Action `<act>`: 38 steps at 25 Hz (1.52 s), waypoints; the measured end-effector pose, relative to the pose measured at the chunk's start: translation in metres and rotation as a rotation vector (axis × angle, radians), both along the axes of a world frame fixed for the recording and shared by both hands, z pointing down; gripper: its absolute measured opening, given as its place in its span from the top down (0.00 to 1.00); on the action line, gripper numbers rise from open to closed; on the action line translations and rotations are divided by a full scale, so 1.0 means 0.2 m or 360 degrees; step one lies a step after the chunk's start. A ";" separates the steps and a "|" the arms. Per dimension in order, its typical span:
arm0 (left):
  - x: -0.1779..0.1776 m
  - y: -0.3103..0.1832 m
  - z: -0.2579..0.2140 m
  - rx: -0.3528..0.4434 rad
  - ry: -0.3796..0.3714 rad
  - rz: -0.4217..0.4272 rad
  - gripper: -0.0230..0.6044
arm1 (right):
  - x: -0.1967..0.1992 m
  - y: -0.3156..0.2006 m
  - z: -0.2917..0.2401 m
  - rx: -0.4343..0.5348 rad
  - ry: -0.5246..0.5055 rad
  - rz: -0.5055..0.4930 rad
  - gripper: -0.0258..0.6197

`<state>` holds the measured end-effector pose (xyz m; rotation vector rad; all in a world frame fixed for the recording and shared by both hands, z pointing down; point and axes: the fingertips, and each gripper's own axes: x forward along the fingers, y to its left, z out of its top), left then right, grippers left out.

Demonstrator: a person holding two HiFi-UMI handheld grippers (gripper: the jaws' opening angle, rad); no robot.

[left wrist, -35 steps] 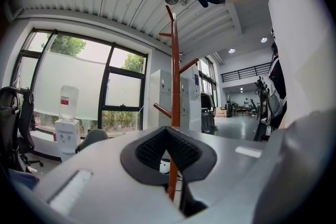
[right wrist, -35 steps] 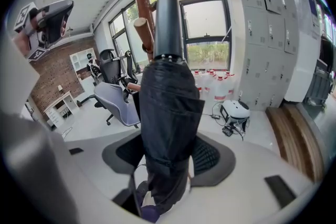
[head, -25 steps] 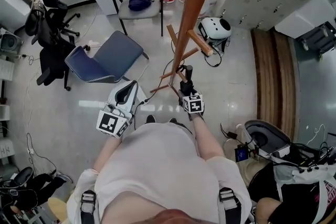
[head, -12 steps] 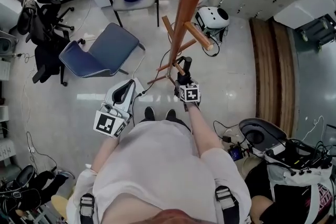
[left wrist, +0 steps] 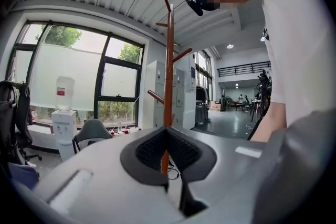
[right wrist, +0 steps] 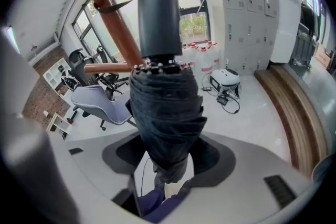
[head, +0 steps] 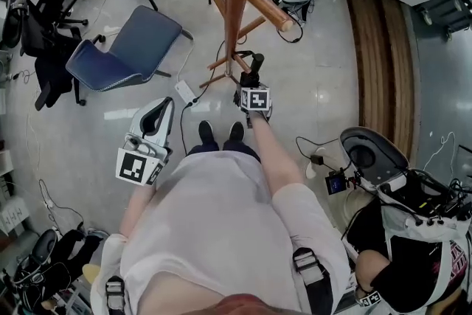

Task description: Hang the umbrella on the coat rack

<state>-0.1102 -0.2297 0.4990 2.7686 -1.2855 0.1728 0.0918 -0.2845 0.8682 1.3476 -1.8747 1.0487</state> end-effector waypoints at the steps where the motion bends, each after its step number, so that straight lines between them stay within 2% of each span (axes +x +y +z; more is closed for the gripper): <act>1: 0.01 -0.01 0.01 -0.0007 -0.0003 0.0002 0.95 | 0.01 0.00 0.01 -0.0009 -0.0001 0.0005 0.56; 11: 0.07 0.01 0.06 -0.0069 -0.0042 0.0037 0.95 | 0.04 0.06 0.14 -0.0126 0.0020 0.0029 0.56; 14: 0.09 0.01 0.05 -0.0043 -0.0039 0.0034 0.95 | 0.06 0.08 0.17 -0.0162 0.0037 0.0010 0.56; 28: 0.00 0.08 0.02 -0.0027 -0.0064 0.0011 0.95 | 0.01 0.24 0.29 -0.0346 0.0107 -0.0041 0.57; 31: 0.00 0.10 0.01 -0.0029 -0.0067 0.0017 0.95 | -0.01 0.20 0.26 -0.0265 0.0105 -0.0081 0.57; 33: 0.00 0.10 0.00 -0.0027 -0.0072 0.0019 0.95 | -0.02 0.26 0.28 -0.0365 0.0084 -0.0067 0.57; 36: 0.00 0.10 0.01 -0.0028 -0.0079 0.0020 0.95 | 0.01 0.23 0.29 -0.0337 0.0122 -0.0051 0.57; 38: -0.01 0.10 0.00 -0.0030 -0.0082 0.0017 0.95 | 0.03 0.25 0.29 -0.0385 0.0159 -0.0035 0.57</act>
